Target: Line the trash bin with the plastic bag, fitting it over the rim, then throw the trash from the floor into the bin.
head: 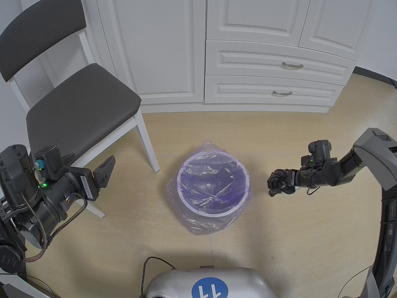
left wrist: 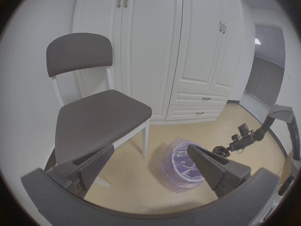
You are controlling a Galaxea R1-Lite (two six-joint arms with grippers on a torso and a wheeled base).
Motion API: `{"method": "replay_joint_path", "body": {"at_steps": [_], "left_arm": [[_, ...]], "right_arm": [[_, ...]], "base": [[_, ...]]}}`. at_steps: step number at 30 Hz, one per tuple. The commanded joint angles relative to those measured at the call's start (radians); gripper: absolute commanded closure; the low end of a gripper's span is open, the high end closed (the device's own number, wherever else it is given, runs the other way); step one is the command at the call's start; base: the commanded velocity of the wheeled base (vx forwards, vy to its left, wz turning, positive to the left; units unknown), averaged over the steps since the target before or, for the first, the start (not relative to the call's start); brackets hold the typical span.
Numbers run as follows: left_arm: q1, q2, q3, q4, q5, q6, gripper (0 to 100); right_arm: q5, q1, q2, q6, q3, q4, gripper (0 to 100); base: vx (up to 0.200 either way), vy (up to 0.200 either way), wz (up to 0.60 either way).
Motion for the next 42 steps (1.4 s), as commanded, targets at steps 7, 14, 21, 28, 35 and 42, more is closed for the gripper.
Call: {"method": "replay_joint_path", "body": {"at_steps": [7,14,21,28,35,42], "left_arm": [[0.002,-0.022,0.001,0.000,-0.001,0.005,0],[0.003,-0.022,0.003,0.000,-0.001,0.007,0],[0.003,-0.024,0.003,0.000,-0.001,0.007,0],[0.003,-0.022,-0.003,0.000,-0.001,0.007,0],[0.003,-0.024,-0.005,0.000,-0.001,0.007,0],[0.011,-0.039,-0.009,0.000,-0.003,0.008,0]], "right_arm": [[0.002,0.070,-0.361,0.006,0.114,0.059,100],[-0.007,0.138,-0.465,0.019,0.169,0.053,100],[-0.004,0.192,-0.574,0.032,0.222,0.049,100],[-0.004,0.301,-0.620,0.141,0.233,0.039,100],[-0.005,0.428,-0.585,0.333,0.233,-0.067,100],[-0.009,0.508,-0.459,0.445,0.236,-0.208,100]], "base": [[0.000,0.000,0.00],[0.000,0.000,0.00],[0.000,0.000,0.00],[0.000,0.000,0.00],[0.000,0.000,0.00],[0.000,0.000,0.00]]}}
